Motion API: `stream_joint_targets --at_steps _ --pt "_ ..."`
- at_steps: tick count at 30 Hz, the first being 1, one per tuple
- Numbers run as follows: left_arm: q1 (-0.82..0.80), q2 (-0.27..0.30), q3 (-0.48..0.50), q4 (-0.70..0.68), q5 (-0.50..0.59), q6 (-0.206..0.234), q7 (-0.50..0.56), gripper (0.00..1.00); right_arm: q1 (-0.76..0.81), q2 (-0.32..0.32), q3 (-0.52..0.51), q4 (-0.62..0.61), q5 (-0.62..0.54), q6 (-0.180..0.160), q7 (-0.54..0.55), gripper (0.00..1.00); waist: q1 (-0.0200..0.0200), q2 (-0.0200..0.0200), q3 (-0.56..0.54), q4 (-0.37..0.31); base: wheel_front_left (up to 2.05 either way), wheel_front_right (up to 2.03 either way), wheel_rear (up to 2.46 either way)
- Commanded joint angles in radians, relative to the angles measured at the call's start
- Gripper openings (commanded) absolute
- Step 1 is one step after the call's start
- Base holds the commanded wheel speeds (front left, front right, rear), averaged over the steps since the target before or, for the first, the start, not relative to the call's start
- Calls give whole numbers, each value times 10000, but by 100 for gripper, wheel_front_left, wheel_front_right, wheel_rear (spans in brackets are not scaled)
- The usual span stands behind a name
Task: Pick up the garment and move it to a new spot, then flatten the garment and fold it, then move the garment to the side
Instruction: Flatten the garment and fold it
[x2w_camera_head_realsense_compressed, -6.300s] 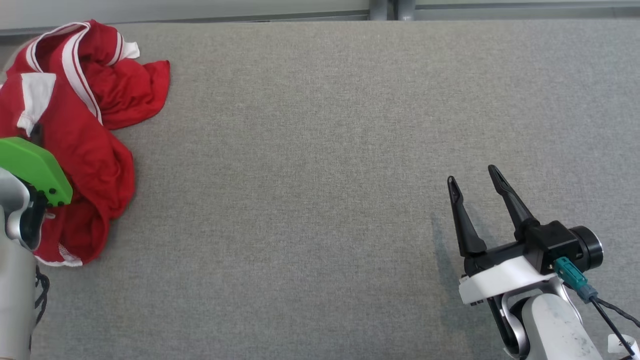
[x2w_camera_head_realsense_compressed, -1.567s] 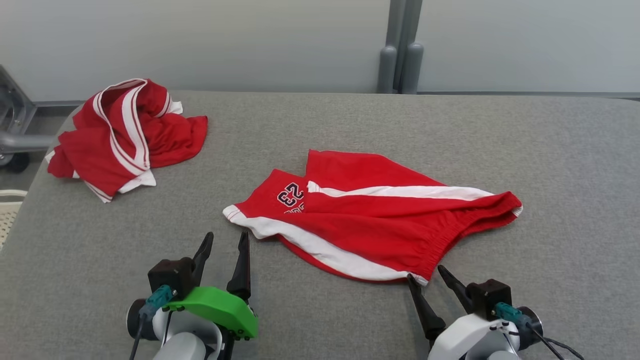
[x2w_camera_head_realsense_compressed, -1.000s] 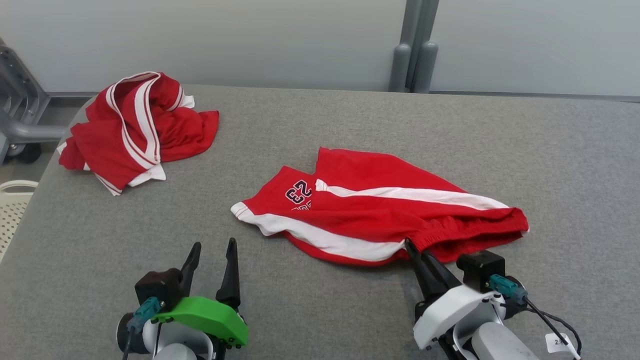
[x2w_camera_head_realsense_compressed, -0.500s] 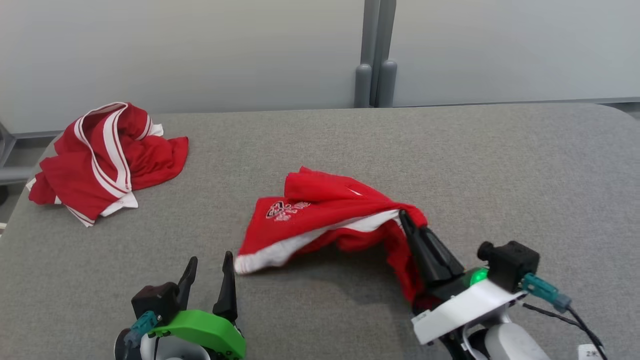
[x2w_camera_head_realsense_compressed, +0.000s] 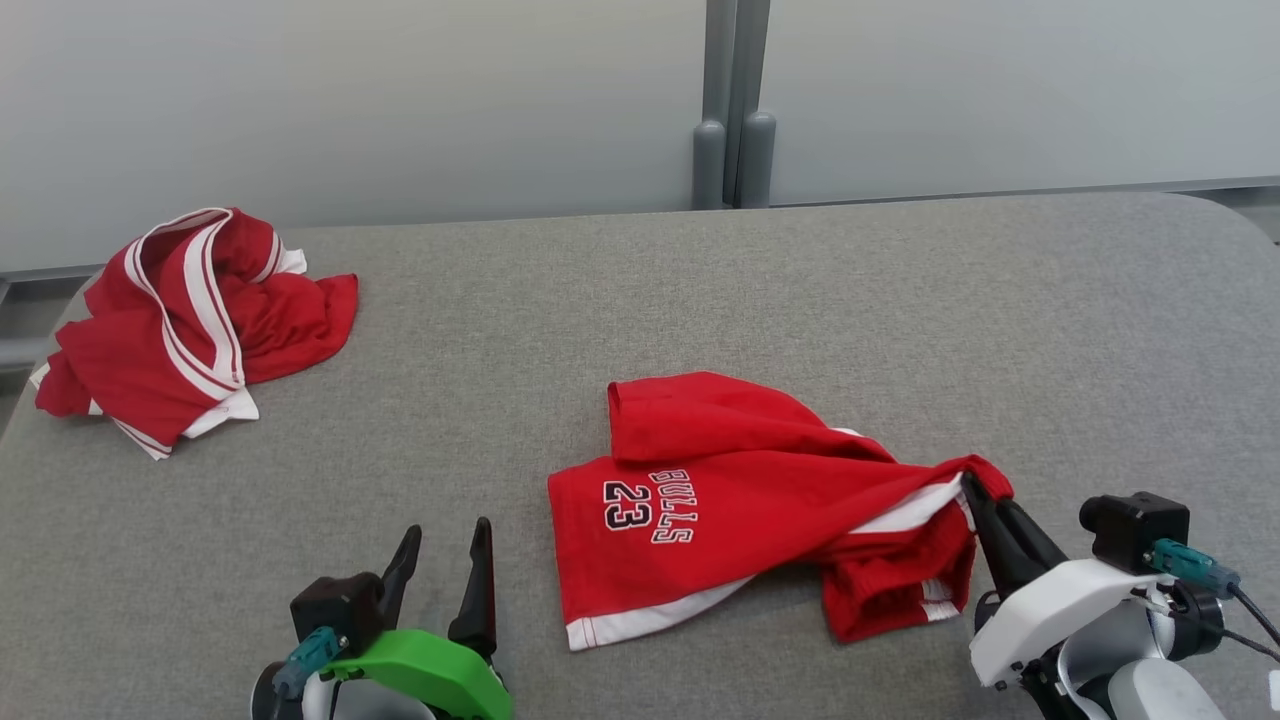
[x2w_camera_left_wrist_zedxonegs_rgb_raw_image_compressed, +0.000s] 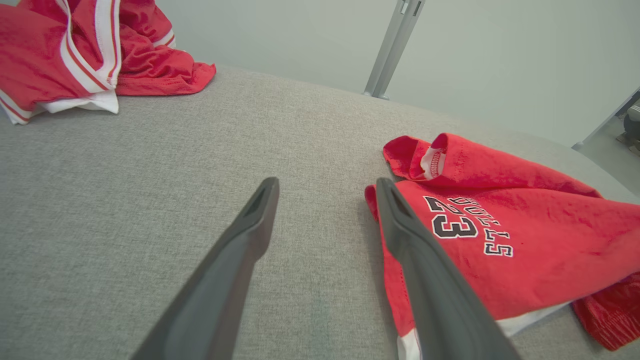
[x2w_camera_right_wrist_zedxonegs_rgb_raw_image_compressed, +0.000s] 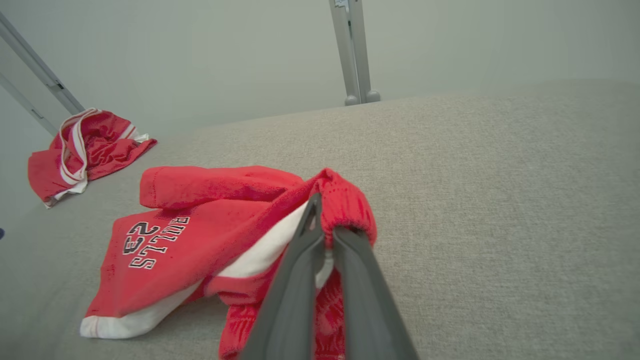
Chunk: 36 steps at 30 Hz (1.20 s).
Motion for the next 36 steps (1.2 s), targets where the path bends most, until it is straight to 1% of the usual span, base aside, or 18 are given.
stream_joint_targets --at_steps 1,6,9,12,15,16,17,18,19,20,26,29,36 --pt "-105 -24 -30 47 36 -43 15 100 -291 -201 -17 503 -219 4 -25 0 0 49 74 50 0 0 0" --pt "-276 -55 -136 115 68 -122 26 100 -869 -657 287 2051 -463 4 -168 0 0 49 238 189 0 0 0" --pt "-370 -65 -150 149 89 -126 10 100 -1121 -758 485 2890 -397 3 -391 0 0 49 315 277 0 0 0" --pt "-424 -61 -158 156 91 -130 -13 100 -1341 -795 658 3496 -252 3 -665 0 0 49 366 330 0 0 0" --pt "-427 -52 -167 133 100 -126 -30 100 -1436 -835 859 3850 -73 3 -941 0 0 49 376 333 0 0 0" --pt "-418 -50 -175 112 106 -128 -38 100 -1458 -840 927 3890 37 3 -1056 10 0 49 371 324 0 0 0" --pt "-418 -50 -175 112 106 -128 -38 100 -1458 -840 927 3890 37 3 -1056 10 0 49 371 324 0 0 0" --pt "-400 -49 -185 90 100 -139 -42 100 -1462 -854 958 3897 115 3 -1149 39 0 49 361 303 0 0 0" --pt "-381 -44 -194 69 91 -147 -47 100 -1442 -886 1005 3873 163 3 -1226 52 0 49 356 278 0 0 0" --pt "-356 -35 -205 44 93 -161 -52 100 -1397 -915 1017 3811 230 3 -1322 100 0 49 338 246 0 0 0" --pt "-108 -15 -265 -235 32 -164 -59 100 -910 -902 946 3105 429 3 -1664 100 0 49 205 -46 0 0 0" --pt "67 41 -249 -417 -30 -116 -44 100 -574 -792 822 2620 433 3 -1720 100 0 49 143 -208 0 0 0" --pt "530 228 -143 -962 -148 -31 -70 100 205 -470 48 1391 -235 3 -1708 100 0 49 46 -460 0 0 0"
